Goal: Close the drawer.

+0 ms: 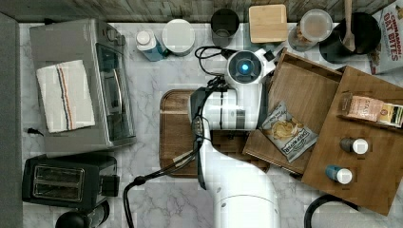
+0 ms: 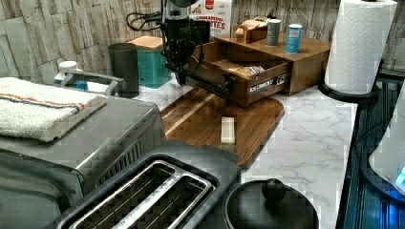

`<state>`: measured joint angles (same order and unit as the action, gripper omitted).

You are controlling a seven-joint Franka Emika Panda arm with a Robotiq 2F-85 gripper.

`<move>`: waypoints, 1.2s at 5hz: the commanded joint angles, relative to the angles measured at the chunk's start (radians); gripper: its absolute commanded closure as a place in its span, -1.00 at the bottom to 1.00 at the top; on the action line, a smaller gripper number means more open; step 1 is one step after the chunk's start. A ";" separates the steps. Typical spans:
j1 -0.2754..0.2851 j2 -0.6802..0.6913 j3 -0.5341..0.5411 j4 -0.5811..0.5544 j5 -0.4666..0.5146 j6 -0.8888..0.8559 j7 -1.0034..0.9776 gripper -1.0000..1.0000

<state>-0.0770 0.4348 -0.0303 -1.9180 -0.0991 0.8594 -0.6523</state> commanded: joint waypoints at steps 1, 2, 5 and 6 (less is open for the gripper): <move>-0.229 0.006 -0.057 0.073 0.093 -0.061 -0.258 1.00; -0.259 0.009 -0.083 0.100 0.109 -0.126 -0.292 1.00; -0.430 0.122 -0.153 0.223 0.101 -0.161 -0.417 1.00; -0.497 0.190 -0.154 0.305 0.113 -0.197 -0.488 1.00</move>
<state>-0.3740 0.5244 -0.0610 -1.7227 0.0271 0.6064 -1.0400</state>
